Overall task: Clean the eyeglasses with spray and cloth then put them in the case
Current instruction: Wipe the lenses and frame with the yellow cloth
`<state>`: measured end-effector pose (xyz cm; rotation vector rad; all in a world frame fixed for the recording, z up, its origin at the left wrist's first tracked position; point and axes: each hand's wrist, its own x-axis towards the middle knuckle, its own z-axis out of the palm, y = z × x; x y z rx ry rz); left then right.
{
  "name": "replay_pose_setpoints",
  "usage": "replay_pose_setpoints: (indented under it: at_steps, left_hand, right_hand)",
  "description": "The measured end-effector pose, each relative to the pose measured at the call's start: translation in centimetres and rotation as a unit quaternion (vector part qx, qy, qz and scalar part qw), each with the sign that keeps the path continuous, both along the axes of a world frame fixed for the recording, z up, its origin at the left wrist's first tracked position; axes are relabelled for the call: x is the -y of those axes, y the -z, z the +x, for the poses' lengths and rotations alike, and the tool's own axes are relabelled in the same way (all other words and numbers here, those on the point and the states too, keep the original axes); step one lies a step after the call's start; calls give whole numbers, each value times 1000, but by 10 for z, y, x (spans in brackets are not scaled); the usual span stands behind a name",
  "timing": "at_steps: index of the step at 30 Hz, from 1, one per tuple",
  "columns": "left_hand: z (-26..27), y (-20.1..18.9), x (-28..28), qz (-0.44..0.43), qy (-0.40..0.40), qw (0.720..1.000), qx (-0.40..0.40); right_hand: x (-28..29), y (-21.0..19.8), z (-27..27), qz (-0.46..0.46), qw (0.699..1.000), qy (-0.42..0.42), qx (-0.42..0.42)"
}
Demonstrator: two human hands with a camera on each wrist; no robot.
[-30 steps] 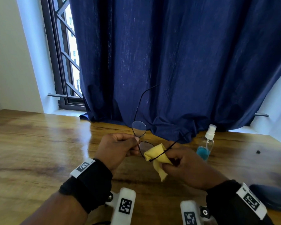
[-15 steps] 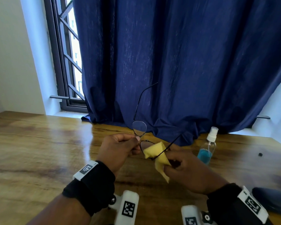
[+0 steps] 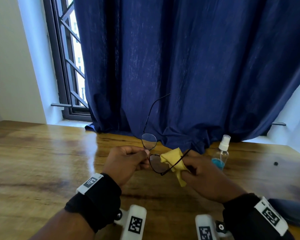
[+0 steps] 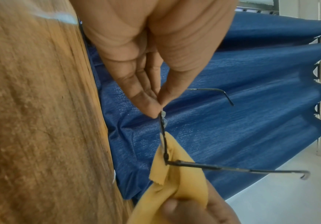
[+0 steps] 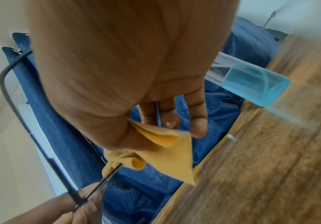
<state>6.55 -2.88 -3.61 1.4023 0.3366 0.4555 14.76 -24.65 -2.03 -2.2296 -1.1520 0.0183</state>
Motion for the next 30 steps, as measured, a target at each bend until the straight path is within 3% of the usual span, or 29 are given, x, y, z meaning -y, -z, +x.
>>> replay_pose_setpoints:
  at_steps: [4, 6, 8, 10, 12, 14, 16, 17, 20, 24, 30]
  left_hand:
    - [-2, 0, 8, 6, 24, 1000, -9]
    - [-3, 0, 11, 11, 34, 999, -15]
    - [-4, -1, 12, 12, 37, 999, -17]
    - [-5, -2, 11, 12, 34, 999, -18]
    - [-5, -3, 11, 10, 35, 999, -19]
    - [-5, -3, 11, 9, 41, 999, -19]
    - [-5, -3, 12, 13, 46, 999, -18]
    - [-5, -3, 11, 16, 49, 999, -18]
    - [-7, -4, 13, 24, 60, 998, -13]
    - [-9, -5, 22, 54, 92, 994, -4]
    - [-11, -7, 27, 69, 117, 991, -4]
  right_hand:
    - [-1, 1, 1, 65, 988, 45, -134]
    - [-4, 4, 2, 146, 962, 94, -210]
    - [-5, 2, 2, 223, 942, 133, -210]
    - [-5, -1, 1, 266, 940, 143, -159]
    - [-4, -5, -5, 219, 961, 108, -128]
    - [-7, -6, -15, 137, 976, 45, -163]
    - [-7, -3, -19, 116, 970, 19, -213]
    - [-6, 1, -16, 117, 971, 18, -207]
    - [-9, -4, -12, 15, 999, 0, -47]
    - [-9, 6, -2, 130, 991, -22, -20]
    - [-9, 9, 2, 137, 990, 8, 41]
